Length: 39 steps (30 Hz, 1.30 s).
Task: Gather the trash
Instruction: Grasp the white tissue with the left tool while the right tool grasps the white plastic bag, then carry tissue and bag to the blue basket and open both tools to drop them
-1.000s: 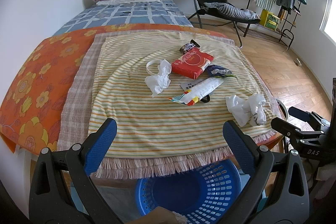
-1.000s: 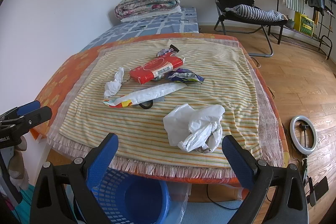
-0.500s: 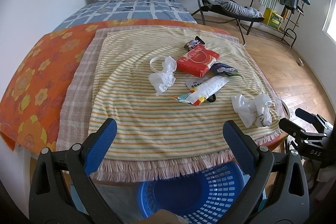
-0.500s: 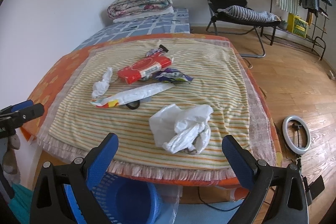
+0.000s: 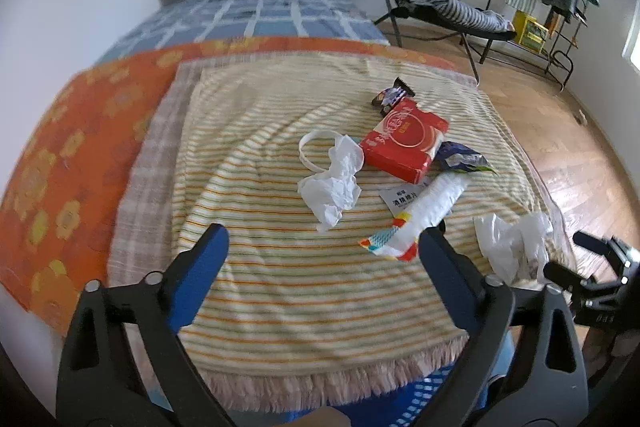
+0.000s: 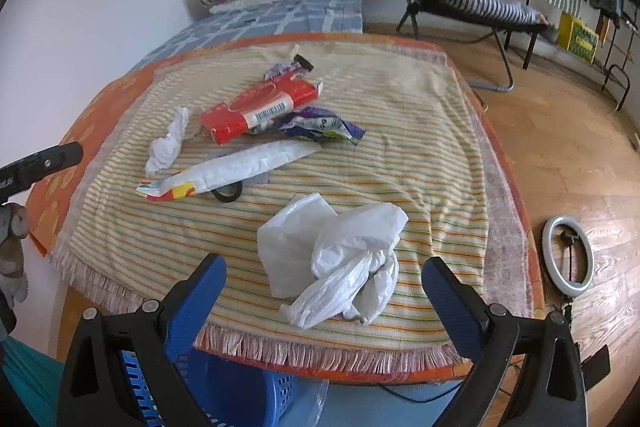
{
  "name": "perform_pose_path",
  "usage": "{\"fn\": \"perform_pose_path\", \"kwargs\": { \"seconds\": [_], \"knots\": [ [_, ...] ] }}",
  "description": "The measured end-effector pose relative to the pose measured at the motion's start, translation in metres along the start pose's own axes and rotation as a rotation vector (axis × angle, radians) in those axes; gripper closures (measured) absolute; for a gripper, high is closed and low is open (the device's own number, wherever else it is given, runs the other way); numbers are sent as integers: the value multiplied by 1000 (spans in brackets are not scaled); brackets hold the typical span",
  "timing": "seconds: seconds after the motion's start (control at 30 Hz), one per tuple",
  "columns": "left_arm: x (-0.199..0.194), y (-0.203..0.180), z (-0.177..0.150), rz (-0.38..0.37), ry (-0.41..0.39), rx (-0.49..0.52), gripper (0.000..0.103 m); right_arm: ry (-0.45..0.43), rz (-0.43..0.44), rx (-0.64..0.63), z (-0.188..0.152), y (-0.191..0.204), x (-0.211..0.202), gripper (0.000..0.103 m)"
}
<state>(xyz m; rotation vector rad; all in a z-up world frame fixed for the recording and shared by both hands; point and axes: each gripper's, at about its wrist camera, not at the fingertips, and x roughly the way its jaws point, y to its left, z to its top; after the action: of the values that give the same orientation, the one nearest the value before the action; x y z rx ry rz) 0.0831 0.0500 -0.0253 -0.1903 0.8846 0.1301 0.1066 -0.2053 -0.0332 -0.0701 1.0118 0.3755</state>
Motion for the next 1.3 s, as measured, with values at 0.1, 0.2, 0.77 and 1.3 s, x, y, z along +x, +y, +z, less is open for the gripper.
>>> {"fn": "perform_pose_path", "kwargs": {
  "seconds": [0.1,0.2,0.77,1.3],
  "knots": [
    [20,1,7,-22,38,-10,8,29,-22,-18,5,-2,15,4],
    [37,-4,13,-27,72,7,15,56,-23,-22,7,-4,25,4],
    [121,-3,31,-62,213,-89,49,128,22,-6,14,-4,53,18],
    [111,11,33,-54,180,-104,82,121,76,69,12,-18,50,54]
  ]
}}
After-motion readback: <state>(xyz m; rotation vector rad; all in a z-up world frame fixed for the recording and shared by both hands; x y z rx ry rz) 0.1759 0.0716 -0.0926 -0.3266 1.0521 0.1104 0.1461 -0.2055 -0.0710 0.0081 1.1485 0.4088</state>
